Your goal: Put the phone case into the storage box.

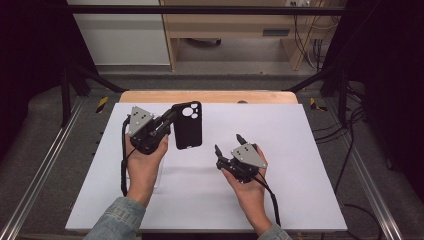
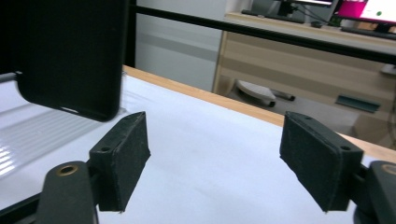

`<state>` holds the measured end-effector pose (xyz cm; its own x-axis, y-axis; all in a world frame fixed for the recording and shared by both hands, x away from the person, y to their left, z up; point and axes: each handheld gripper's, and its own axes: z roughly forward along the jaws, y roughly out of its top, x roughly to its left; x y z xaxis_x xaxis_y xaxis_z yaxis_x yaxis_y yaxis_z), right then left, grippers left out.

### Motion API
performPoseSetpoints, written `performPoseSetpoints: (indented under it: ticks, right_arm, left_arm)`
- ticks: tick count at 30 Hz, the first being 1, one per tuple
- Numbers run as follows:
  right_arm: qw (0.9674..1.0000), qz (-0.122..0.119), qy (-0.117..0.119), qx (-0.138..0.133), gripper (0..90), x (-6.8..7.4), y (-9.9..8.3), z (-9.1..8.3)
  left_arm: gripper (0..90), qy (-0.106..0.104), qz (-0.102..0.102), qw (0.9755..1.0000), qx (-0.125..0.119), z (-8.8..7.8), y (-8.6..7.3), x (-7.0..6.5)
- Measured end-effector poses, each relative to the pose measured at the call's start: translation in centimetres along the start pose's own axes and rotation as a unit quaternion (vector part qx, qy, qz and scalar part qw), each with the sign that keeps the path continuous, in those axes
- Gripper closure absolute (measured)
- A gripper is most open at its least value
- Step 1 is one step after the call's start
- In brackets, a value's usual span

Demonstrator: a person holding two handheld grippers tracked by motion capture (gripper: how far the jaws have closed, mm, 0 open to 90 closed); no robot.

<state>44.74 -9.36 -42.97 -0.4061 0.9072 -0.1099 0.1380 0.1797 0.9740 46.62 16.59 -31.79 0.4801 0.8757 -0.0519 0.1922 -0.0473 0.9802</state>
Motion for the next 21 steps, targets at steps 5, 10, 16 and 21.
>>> performPoseSetpoints:
  ticks: [5, 10, 16, 21]
  right_arm:
    - [1.0000, 0.007, 0.004, 0.002, 19.4, -0.2, 0.0, 0.2]
    - [0.9998, 0.005, -0.007, 0.020, 18.0, -0.4, -0.2, 0.6]
    - [0.9994, -0.002, -0.012, 0.032, 17.3, -0.5, -0.4, 0.8]
    - [0.9993, -0.010, -0.009, 0.035, 15.3, -0.5, -0.4, 0.8]
  left_arm:
    - [83.9, 0.000, -0.001, 1.0000, -0.002, -0.3, 0.2, 0.5]
    - [83.9, 0.002, 0.001, 1.0000, -0.003, -0.6, 0.3, 1.0]
    - [83.9, 0.006, 0.000, 1.0000, -0.005, -1.0, 0.5, 1.7]
    - [83.9, 0.010, -0.002, 0.9999, -0.012, -1.3, 0.8, 2.4]
